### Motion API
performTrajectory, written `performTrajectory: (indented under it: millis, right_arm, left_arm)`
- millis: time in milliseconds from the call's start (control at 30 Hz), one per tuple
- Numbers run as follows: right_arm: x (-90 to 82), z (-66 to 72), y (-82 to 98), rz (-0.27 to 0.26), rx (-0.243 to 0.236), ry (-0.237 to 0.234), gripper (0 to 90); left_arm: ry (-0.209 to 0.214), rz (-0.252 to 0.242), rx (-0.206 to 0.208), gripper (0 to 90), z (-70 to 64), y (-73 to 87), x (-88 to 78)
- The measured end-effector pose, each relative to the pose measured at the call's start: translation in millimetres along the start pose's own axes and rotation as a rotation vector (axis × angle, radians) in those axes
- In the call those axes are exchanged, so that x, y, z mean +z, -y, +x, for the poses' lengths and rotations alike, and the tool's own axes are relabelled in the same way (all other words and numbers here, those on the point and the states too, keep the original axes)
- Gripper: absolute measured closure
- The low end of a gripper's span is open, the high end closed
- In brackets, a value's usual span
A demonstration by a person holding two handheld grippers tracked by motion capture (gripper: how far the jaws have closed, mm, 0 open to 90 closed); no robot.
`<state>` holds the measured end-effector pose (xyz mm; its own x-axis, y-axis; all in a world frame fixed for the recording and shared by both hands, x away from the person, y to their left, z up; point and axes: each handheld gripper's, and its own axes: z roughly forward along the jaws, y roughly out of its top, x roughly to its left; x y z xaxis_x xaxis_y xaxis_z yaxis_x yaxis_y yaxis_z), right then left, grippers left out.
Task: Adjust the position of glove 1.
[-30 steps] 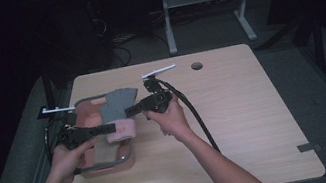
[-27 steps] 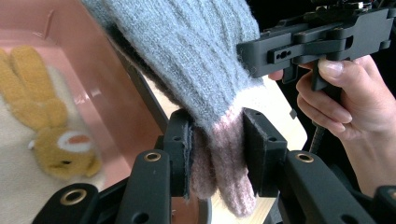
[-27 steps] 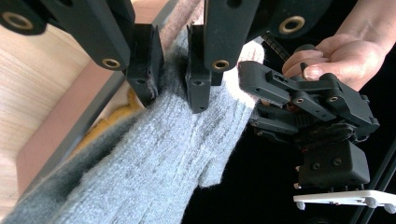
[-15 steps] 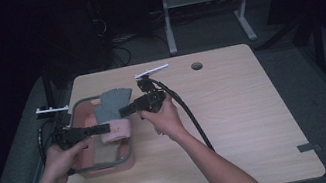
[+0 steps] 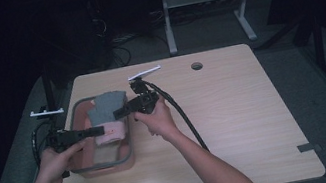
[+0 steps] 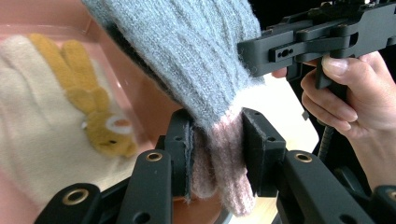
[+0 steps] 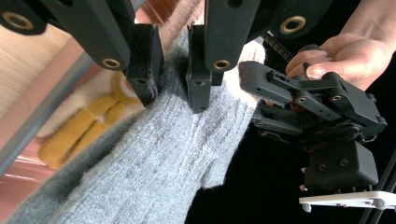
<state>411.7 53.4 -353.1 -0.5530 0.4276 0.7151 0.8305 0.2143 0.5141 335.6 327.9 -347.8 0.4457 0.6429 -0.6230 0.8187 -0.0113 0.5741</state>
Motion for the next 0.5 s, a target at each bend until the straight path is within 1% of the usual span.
performTrajectory:
  millis: [233,300,467,500]
  right_arm:
    - [9.2,2.8,-5.1,0.014,-0.008,0.003,77.3]
    - [12.6,3.2,-6.0,0.021,-0.01,0.007,77.3]
    - [21.4,1.1,-6.2,0.031,-0.005,0.003,77.3]
    - [23.1,0.5,-6.1,0.033,-0.004,0.003,77.3]
  left_arm:
    - [-0.014,-0.008,-0.013,65.7,5.5,1.6,-5.5]
    - [-0.022,-0.003,-0.014,65.7,7.8,2.3,-7.0]
    - [-0.035,-0.002,-0.023,65.7,12.3,5.0,-8.8]
    - [-0.042,0.002,-0.016,65.7,13.5,5.4,-9.1]
